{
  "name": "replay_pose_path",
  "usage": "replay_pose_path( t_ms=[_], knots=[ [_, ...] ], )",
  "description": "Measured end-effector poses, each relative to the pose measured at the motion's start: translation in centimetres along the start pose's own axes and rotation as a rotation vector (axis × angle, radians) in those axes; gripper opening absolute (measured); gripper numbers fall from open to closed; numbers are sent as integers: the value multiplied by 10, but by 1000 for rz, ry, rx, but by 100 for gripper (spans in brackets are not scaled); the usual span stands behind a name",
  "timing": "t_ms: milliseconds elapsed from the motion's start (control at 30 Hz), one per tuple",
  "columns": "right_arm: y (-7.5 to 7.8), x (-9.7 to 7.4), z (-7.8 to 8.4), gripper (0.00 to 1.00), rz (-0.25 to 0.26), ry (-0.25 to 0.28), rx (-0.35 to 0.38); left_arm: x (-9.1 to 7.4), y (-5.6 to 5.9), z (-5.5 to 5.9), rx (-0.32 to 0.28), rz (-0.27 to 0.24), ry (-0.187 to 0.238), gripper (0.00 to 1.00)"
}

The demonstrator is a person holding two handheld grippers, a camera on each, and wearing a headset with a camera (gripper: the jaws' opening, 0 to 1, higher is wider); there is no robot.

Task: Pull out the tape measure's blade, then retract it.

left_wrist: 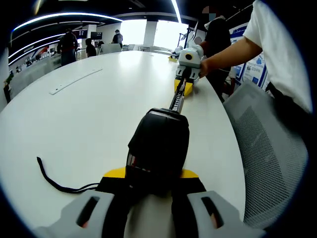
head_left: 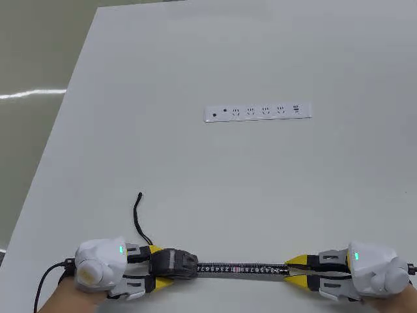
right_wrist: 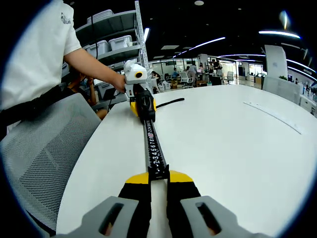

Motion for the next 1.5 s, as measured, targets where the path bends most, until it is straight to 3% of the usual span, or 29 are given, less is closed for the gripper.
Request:
replay_pose_path(
  t_ms=[1500],
  knots=[
    [8, -39, 18, 7, 30, -17, 35, 1, 0, 1, -1, -4, -3, 29]
  ],
)
Point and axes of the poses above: the centre of the closed fingertips' face, and the gripper's own axes: x roughly forward along the fingers, y roughly to its right, z roughly out of its underside, the point moved 2 cm from there along -x, roughly backward along the fingers, and after that the axes turned 3 degrees about -y, right-handed, at the moved point
